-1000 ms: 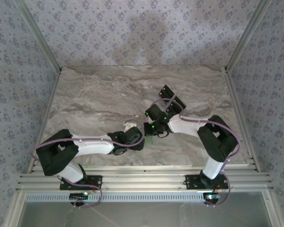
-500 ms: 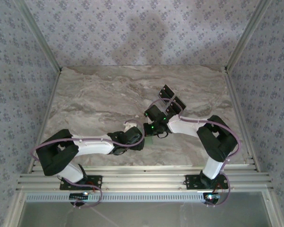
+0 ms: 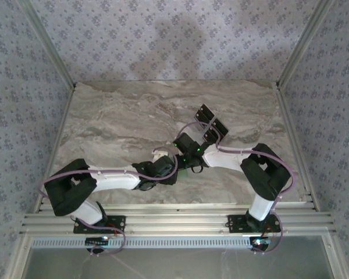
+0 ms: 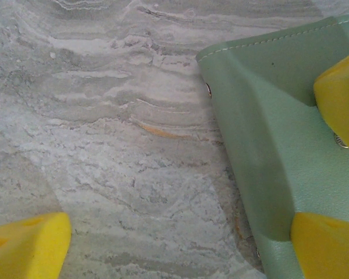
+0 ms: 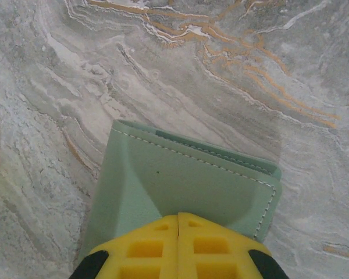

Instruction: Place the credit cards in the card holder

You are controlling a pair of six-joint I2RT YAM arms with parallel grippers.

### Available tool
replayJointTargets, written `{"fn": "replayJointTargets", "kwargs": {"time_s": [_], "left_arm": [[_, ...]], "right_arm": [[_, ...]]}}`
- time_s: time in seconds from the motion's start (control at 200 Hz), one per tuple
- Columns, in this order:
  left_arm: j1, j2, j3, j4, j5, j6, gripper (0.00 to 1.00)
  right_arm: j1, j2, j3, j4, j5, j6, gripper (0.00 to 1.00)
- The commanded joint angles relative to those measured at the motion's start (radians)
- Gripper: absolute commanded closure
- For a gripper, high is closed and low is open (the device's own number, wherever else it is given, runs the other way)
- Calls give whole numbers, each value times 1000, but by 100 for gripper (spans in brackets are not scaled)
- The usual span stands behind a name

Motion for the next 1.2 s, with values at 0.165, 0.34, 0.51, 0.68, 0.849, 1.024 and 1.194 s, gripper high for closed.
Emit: {"fn": "replayJointTargets", "kwargs": {"time_s": [0.165,0.34,0.51,0.68,0.849,1.024,1.194], "left_arm": [[-7,36,8,-14,17,-8,3],[-7,39,11,-15,18,-6,3],[-7,41,13,-15,17,-6,3],[-7,47,13,-16,19,-8,3],[-7,55,19,-18,21,-8,3],[-7,60,12,-5,19,-19,3],[-7,51,-8,21,20,-42,3]], "right_arm": [[54,52,-87,-3,58,-43,100],[90,47,-138,39,64,-49,100],[129,51,-199,75,82,-38,100],[159,60,-251,115,83,-9,100],[199,61,-273,129,87,1,100],[214,56,-289,138,99,6,100],[217,53,-317,168,99,12,100]]}}
